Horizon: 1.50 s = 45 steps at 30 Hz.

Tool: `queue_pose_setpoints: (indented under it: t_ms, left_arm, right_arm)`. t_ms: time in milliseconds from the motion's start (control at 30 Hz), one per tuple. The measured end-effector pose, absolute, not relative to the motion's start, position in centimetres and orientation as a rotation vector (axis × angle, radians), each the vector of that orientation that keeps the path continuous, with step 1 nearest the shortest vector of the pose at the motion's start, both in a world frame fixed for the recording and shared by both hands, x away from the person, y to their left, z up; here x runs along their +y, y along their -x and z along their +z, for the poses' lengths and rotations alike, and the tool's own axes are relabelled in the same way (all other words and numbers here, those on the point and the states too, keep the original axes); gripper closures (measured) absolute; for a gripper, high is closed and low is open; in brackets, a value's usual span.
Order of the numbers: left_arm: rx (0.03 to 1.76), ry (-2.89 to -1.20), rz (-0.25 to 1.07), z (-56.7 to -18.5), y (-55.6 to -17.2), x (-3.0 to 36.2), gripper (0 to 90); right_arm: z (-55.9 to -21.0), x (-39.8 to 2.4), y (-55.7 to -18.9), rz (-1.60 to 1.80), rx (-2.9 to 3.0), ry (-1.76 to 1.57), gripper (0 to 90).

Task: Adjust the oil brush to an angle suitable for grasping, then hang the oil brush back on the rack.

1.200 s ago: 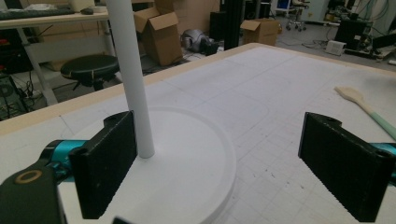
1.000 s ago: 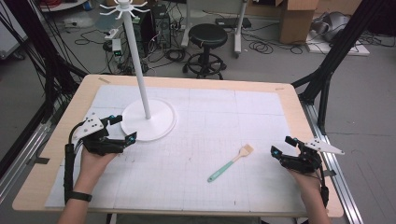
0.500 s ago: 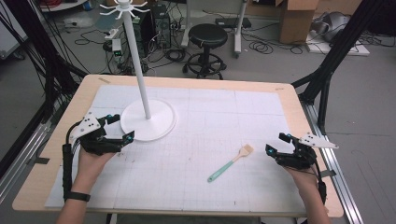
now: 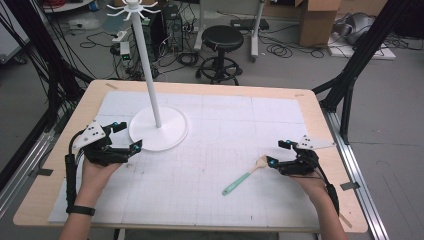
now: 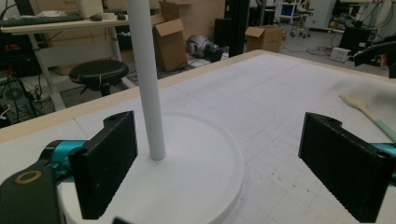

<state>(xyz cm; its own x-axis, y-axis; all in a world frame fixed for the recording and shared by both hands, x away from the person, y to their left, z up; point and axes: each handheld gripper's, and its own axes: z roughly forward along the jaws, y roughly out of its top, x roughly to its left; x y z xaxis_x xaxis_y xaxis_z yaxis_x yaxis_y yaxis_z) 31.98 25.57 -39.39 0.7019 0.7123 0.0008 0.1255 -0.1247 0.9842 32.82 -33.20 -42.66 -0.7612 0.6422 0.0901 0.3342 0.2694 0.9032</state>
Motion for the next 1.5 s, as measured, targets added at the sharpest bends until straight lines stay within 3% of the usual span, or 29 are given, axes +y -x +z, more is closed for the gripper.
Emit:
queue_pose_setpoints:
  t_ms: [800, 1267, 1500]
  left_arm:
    - [0.690, -1.643, 0.578, -39.4, -32.0, 25.7, 12.3]
    - [0.689, -1.642, 0.576, -39.4, -32.0, 25.7, 12.3]
    - [0.686, -1.648, 0.575, -39.4, -32.0, 25.7, 12.4]
  right_arm:
    - [-43.8, -28.3, -33.6, 1.427, 2.577, -0.628, 16.4]
    - [-44.3, -27.9, -33.6, 1.395, 2.635, -0.595, 17.6]
    - [-44.8, -27.4, -33.5, 1.355, 2.709, -0.548, 24.5]
